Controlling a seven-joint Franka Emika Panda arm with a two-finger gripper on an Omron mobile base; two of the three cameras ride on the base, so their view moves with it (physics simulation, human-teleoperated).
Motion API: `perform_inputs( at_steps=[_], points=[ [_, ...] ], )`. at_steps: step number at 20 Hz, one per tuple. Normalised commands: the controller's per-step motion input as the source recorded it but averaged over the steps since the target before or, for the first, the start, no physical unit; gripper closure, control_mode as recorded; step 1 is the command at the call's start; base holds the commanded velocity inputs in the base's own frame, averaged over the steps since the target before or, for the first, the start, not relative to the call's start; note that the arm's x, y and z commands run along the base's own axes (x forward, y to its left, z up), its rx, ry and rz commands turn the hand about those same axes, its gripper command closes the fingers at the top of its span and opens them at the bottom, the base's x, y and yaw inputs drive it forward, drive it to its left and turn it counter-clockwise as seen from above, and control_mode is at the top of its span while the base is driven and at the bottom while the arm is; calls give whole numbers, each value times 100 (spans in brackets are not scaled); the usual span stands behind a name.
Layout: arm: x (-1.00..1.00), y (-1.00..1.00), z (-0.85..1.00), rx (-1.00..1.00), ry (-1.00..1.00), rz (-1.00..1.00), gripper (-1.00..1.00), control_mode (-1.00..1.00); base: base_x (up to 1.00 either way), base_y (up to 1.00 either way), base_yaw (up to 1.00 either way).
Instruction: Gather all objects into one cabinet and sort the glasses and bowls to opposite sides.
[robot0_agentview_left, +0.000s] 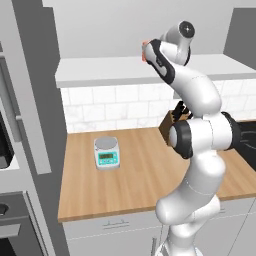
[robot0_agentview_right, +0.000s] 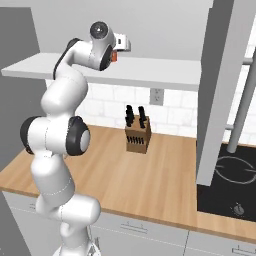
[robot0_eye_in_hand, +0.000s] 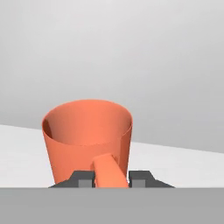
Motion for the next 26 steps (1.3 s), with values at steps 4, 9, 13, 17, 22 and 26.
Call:
perform_inputs(
  at_steps=[4, 9, 13, 17, 22, 26],
  points=[
    [0, 0, -8, 0, 0, 0, 100, -100, 0, 0, 0],
    [-35, 0, -15, 0, 0, 0, 100, -100, 0, 0, 0],
    [-93, 0, -16, 0, -2, 0, 100, -100, 0, 0, 0],
    [-100, 0, -2, 0, -3, 0, 100, -100, 0, 0, 0],
    [-100, 0, 0, 0, -4, 0, 100, -100, 0, 0, 0],
    [-100, 0, 0, 0, -6, 0, 100, -100, 0, 0, 0]
  ],
)
